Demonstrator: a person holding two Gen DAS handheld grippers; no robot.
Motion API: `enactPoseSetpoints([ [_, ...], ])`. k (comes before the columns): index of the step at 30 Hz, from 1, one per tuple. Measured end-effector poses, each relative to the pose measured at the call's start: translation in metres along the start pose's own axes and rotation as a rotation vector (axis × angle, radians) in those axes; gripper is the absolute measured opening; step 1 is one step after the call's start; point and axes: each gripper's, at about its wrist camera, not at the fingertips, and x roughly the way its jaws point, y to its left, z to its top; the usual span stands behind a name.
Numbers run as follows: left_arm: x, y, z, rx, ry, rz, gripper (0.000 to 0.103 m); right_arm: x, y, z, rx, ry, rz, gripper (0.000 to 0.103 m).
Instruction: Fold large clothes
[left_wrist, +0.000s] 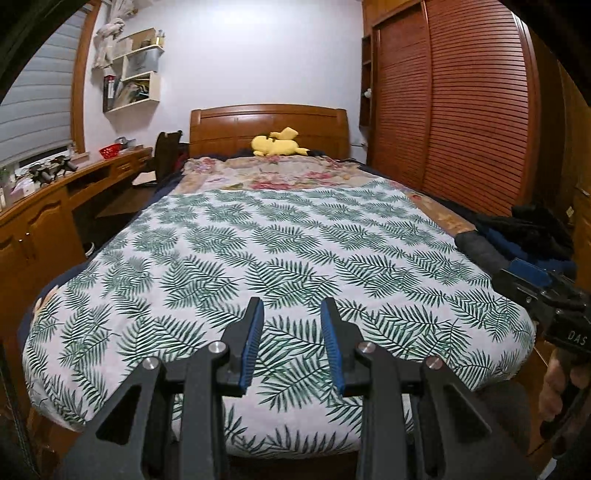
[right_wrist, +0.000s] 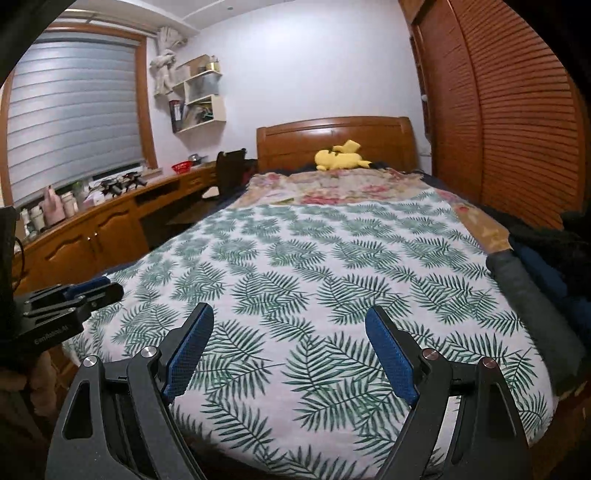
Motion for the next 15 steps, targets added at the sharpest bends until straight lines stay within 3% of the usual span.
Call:
enactPoseSetpoints([
  [15,-0.0089,0.008,-0.0056,-0.027,-0.013,-0.007,0.03,-0.0005,0.0055,-0.0025,-0.001,-0.011,-0.025,0.086],
])
